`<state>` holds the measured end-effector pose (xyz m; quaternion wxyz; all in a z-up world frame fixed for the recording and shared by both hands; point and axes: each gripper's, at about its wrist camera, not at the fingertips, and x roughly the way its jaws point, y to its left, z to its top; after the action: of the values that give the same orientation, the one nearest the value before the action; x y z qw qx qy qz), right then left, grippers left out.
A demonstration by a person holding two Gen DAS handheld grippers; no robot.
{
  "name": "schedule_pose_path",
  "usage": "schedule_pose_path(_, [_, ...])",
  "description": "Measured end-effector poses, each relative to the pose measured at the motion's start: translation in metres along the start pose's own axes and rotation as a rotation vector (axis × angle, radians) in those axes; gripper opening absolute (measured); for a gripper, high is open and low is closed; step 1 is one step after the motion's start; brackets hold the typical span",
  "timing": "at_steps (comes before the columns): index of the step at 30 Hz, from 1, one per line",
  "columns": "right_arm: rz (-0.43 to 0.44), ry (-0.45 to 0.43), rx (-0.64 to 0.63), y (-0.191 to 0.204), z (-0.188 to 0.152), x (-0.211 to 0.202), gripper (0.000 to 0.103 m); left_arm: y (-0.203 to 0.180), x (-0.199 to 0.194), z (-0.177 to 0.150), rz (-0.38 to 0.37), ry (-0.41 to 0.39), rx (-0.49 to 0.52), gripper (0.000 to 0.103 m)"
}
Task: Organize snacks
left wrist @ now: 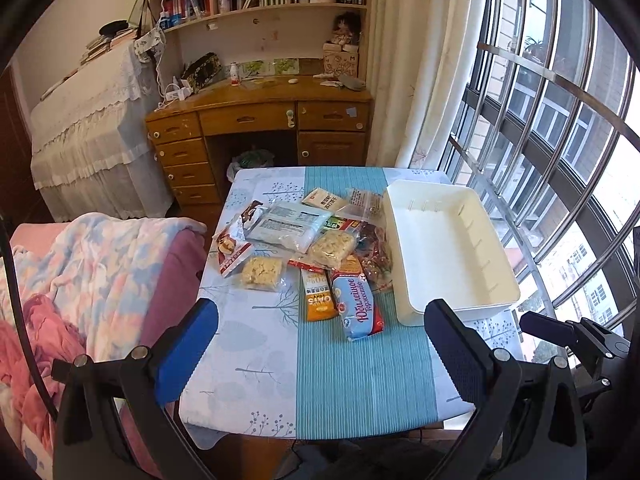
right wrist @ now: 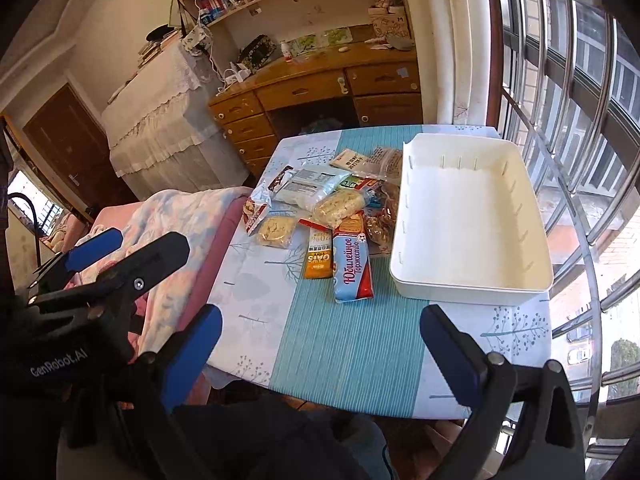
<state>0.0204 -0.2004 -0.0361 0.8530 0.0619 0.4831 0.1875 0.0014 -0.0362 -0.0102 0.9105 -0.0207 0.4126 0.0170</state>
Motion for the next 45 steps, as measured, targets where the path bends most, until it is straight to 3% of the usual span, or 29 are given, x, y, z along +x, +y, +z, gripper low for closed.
schedule_pose_path(9, [0.041,0.005,-0.031,0.003,0.006,0.007,0.1,0.008,-0.001,0.001,0.036,0.003,-0.041,0.102])
schedule_pose_path(23, [0.01,-0.001,0.026,0.008,0.026,0.025,0.1,0.036,0.021,0.019,-0.028,0.008,-0.047,0.102])
schedule_pose_path(35, [-0.065,-0.026,0.173,0.046,0.044,0.058,0.1,0.114,0.058,0.045,-0.145,0.056,-0.044,0.102])
schedule_pose_path(45, [-0.175,-0.038,0.335,0.084,0.045,0.092,0.1,0.181,0.113,0.058,-0.252,0.173,-0.009,0.102])
